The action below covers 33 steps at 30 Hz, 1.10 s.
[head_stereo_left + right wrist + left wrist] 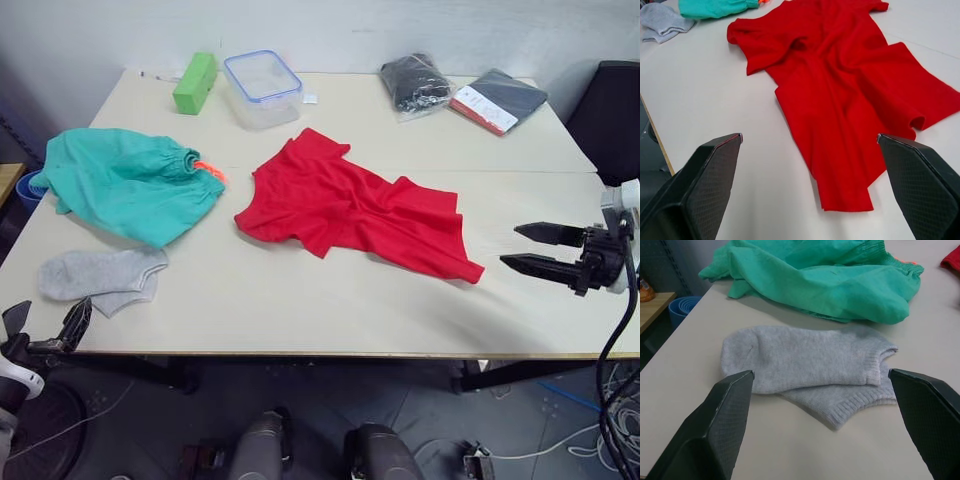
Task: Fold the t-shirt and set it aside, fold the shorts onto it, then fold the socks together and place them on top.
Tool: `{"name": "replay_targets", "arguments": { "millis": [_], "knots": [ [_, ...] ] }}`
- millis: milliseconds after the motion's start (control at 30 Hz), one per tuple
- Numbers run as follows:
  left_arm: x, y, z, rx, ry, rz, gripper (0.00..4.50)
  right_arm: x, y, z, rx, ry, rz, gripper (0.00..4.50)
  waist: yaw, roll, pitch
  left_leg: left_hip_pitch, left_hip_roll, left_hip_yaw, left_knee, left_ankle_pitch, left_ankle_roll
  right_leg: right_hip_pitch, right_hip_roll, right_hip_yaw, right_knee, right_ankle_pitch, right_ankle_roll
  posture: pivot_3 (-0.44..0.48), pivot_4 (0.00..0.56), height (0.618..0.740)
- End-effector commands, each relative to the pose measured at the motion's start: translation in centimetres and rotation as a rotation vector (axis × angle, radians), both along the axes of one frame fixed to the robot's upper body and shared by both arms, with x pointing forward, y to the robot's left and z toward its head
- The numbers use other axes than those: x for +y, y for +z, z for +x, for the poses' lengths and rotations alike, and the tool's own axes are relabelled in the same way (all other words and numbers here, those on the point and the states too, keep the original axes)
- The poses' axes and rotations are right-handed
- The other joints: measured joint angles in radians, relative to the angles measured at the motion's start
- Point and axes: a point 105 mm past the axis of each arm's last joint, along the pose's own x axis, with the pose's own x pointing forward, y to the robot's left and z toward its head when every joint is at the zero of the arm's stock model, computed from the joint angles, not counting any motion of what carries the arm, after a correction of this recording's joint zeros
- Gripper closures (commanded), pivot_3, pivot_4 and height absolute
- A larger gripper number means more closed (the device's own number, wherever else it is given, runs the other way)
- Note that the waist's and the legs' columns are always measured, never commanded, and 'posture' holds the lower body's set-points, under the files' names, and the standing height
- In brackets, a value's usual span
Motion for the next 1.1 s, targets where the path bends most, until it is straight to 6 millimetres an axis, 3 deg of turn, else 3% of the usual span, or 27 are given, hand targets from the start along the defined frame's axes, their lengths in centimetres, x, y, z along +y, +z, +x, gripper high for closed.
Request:
{"name": "replay_targets", "arguments": {
  "millis": [33, 400, 633, 767, 967, 1100],
  "knots": [
    [1.2, 1.1, -0.9, -0.010, 0.043, 0.076, 0.00, -0.1, 1.0, -0.1, -0.034, 0.015, -0.033, 0.08, 0.000, 0.000, 0.000, 0.000, 0.000, 0.000, 0.000, 0.000, 0.000, 0.000, 0.000, 0.000, 0.000, 0.000, 0.000, 0.000, 0.150, 0.740],
    [1.7, 1.0, -1.5, -0.007, 0.057, 0.065, 0.00, 0.7, 0.8, 0.4, -0.037, 0.032, -0.034, 0.08, -0.001, 0.001, 0.000, 0.000, 0.001, 0.001, 0.000, -0.002, 0.000, 0.000, 0.000, 0.000, -0.002, 0.000, 0.000, 0.000, 0.150, 0.740],
    [0.5, 1.1, -0.7, 0.005, -0.015, 0.095, 0.00, 1.2, 1.0, 0.5, -0.052, 0.039, -0.038, 0.08, 0.000, 0.001, 0.000, -0.001, 0.001, 0.001, 0.000, -0.002, 0.000, 0.000, 0.000, 0.000, -0.004, 0.000, 0.000, 0.000, 0.150, 0.740],
    [-2.9, 1.7, 1.4, 0.030, -0.226, 0.156, 0.00, 1.9, 1.2, 0.3, -0.070, 0.062, -0.066, 0.08, 0.000, 0.001, 0.001, -0.001, 0.001, 0.001, -0.001, -0.003, 0.000, 0.000, 0.000, 0.000, -0.004, 0.000, 0.000, 0.000, 0.150, 0.740],
    [-10.6, 2.2, 5.0, 0.108, -0.733, 0.372, 0.00, 3.4, 0.5, 0.2, -0.118, 0.068, -0.174, 0.08, 0.003, 0.002, 0.001, -0.002, 0.001, 0.001, -0.002, -0.003, -0.002, 0.000, 0.000, 0.000, -0.006, 0.000, 0.000, 0.000, 0.150, 0.740],
    [-15.4, 2.4, 8.2, 0.113, -1.038, 0.543, 0.00, 5.7, 0.2, -0.9, -0.144, 0.132, -0.189, 0.08, 0.002, 0.008, 0.003, -0.002, 0.000, 0.003, -0.005, 0.000, -0.006, -0.002, 0.000, 0.000, -0.007, 0.000, 0.000, 0.000, 0.150, 0.740]
  ]
}}
